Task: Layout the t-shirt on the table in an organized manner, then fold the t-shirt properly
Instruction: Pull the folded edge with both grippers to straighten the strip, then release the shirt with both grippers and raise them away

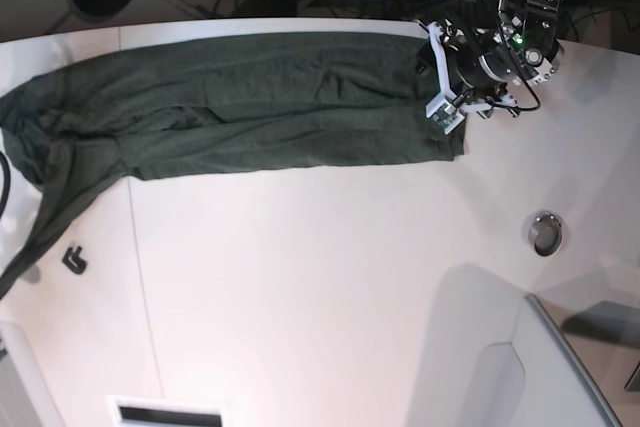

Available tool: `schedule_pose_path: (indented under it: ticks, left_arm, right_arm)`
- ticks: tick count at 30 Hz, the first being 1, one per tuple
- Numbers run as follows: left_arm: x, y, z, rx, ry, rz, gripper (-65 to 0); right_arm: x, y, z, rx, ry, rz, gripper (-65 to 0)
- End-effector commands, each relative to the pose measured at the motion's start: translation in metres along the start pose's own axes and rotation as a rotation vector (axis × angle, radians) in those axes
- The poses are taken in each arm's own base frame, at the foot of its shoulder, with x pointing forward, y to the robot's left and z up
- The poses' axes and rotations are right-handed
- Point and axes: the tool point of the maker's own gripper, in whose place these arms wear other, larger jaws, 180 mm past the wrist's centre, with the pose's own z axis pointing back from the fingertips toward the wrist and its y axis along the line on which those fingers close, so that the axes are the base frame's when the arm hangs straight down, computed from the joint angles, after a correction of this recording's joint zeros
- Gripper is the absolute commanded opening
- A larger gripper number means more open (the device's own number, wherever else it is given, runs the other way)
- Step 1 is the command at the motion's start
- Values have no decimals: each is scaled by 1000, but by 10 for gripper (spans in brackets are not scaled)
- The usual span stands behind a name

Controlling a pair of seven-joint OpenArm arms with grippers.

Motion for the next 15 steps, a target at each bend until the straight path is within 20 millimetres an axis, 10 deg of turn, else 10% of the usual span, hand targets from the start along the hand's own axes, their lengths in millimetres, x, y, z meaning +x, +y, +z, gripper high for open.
schedule_pose_path:
  ticks: [1,15]
  left_arm:
    - [7,5,4,17,-25,-6,-323]
    - [6,4,5,15,-24,-6,-323]
  right_arm:
    - [29,-15,0,-30,-72,2,-650]
    - [-5,-2,32,-3,-23,88,-650]
